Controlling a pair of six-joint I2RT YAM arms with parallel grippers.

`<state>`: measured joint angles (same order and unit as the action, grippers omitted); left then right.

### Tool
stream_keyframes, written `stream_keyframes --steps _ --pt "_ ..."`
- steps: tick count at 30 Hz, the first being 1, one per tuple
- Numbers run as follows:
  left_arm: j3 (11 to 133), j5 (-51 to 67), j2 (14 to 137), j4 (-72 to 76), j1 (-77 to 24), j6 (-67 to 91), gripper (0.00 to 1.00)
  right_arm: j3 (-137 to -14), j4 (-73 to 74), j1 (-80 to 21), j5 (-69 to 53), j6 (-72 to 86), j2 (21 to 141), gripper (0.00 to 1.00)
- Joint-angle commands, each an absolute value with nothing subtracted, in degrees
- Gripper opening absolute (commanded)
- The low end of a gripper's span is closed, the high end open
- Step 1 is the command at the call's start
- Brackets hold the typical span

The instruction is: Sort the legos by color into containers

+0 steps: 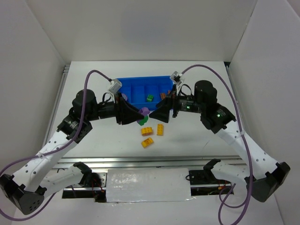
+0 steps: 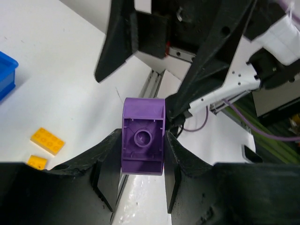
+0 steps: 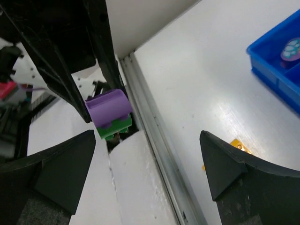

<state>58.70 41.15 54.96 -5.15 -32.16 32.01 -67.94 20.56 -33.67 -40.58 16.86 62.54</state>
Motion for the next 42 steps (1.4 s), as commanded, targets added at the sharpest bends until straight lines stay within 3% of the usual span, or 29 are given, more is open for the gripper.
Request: stream_keyframes --steps 1,12,18,22,38,42 --pt "56.52 34.81 53.44 6.84 -32.70 38.75 0.00 -60.75 -2.25 -33.31 -36.12 32.57 57.66 0.98" --pt "49.40 32.43 51.07 27.76 -32.87 52.46 0.00 -52.29 -25.66 -35.24 -41.83 43.33 57.56 0.94" --pt "47.63 33.05 51.59 32.44 -32.87 54.93 0.00 -51.16 -31.90 -35.24 -44.39 46.58 59.06 0.75" --pt "46.58 31.12 50.28 31.55 -32.87 53.97 0.00 -50.45 -31.90 -35.33 -45.52 46.76 59.59 0.57" --pt "47.64 31.55 50.80 30.76 -32.87 53.26 0.00 -48.25 -37.09 -36.39 -46.05 49.13 60.47 0.59" --pt "47.72 31.90 50.80 31.11 -32.87 53.26 0.00 -48.43 -37.96 -36.83 -46.41 49.48 61.17 0.52"
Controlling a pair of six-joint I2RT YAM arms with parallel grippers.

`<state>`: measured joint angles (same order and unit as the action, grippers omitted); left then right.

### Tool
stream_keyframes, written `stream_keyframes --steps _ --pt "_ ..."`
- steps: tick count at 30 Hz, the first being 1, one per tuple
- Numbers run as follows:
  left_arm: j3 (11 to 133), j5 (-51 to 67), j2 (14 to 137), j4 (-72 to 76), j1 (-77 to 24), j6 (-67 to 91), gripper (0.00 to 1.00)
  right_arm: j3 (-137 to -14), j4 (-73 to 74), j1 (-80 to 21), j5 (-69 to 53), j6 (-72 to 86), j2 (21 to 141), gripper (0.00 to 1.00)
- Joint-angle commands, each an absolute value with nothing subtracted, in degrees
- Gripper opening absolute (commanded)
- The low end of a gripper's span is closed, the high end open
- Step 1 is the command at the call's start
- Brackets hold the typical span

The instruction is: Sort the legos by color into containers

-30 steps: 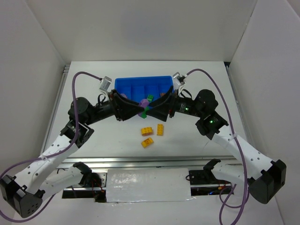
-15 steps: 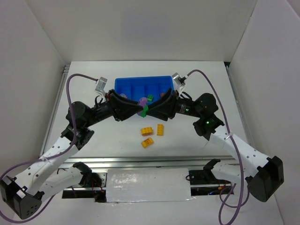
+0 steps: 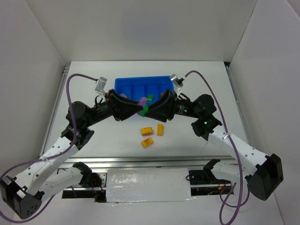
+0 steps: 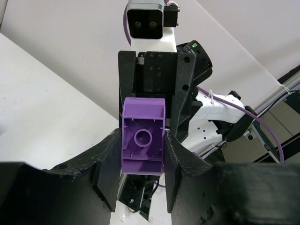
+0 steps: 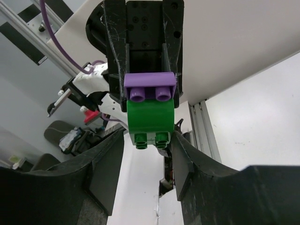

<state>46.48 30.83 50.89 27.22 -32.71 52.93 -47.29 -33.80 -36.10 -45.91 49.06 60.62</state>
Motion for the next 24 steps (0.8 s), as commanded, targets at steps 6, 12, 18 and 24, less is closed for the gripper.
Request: stream_keyframes --steps 6,12,18,24 --pt "47.64 32.87 51.42 31.64 -32.96 53.70 0.00 -48.34 -40.69 -37.09 -46.05 50.89 62.14 0.51" --pt "47.46 32.08 50.71 29.89 -32.96 52.74 0.00 -49.22 -39.47 -37.18 -45.70 49.93 62.40 0.00" --pt "48.43 30.32 49.04 27.60 -32.96 51.86 0.00 -47.37 -38.32 -37.09 -46.32 46.94 60.73 0.00" --pt "49.13 29.35 47.99 25.66 -32.96 51.33 0.00 -44.91 -33.58 -36.13 -44.56 42.45 55.55 0.00"
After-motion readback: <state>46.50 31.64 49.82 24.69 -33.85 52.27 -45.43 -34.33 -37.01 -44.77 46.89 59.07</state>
